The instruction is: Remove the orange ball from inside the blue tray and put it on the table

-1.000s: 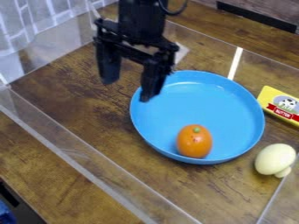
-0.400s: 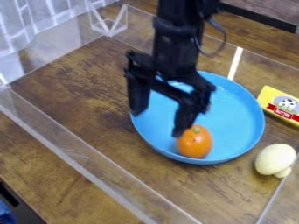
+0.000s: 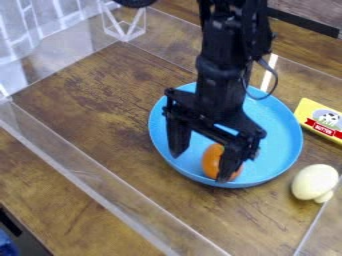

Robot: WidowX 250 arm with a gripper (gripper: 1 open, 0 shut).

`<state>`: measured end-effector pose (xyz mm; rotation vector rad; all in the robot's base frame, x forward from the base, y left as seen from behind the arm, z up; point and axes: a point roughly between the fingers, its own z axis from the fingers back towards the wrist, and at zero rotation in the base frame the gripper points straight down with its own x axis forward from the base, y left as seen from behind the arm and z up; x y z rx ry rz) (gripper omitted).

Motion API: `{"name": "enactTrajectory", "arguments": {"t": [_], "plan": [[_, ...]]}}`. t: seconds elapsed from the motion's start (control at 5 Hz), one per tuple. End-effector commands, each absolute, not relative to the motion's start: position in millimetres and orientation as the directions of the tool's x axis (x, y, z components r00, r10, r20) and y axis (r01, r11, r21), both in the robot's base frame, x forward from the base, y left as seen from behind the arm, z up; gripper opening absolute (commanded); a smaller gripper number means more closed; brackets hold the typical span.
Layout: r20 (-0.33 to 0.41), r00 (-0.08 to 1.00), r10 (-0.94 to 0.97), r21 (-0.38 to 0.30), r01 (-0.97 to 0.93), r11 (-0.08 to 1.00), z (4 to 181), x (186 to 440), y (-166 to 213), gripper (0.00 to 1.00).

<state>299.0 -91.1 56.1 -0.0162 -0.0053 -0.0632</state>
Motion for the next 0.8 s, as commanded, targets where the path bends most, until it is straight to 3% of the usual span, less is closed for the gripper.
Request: {"name": "enactTrajectory", "arguments": {"t": [0.0,0.6], "plan": [[0.067,0.995,-0.076,-0.043,0.079,0.996,61.8,308.1,-95.4,1.00],[0.089,0.992,-0.092,-0.063,0.098,0.993,63.5,316.9,-88.7,1.00]]}}
